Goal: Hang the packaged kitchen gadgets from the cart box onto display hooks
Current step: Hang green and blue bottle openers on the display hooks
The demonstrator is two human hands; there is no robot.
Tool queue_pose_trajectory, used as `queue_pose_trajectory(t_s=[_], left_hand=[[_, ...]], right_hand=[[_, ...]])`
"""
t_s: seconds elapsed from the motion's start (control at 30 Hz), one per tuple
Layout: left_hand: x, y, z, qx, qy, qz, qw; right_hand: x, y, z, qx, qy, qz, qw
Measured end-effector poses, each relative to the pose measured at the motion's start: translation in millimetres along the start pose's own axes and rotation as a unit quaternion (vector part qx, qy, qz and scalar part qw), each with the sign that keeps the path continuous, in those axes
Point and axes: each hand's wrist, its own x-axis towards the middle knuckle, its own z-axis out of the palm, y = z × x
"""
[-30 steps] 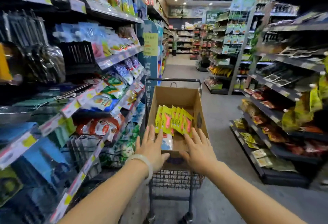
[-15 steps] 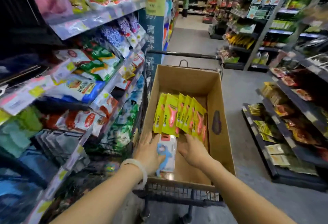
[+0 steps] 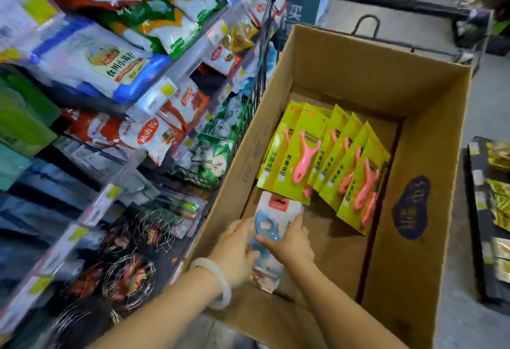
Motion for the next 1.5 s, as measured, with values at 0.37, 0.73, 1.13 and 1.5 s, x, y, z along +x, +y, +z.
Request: queue_pose_trajectory(t_s=[0.37, 0.73, 1.13, 1.5], left_hand=[[11, 11, 1, 0.007, -0.025, -0.067, 0.997], [6, 40, -20, -0.157, 0.026, 0.001, 0.987], [13, 47, -58, -0.341, 0.165, 0.009, 0.926], [18, 27, -67, -0.327, 0.180, 0.013, 0.928]], right_hand=[[1, 20, -2, 0.107, -0.012, 0.023, 0.994], [-29, -23, -83, 0.364, -0.066, -0.124, 0.921], [-33, -74, -105, 0.334, -0.091, -0.209, 0.915], [10, 7, -1, 0.083, -0.040, 0.059, 0.994]])
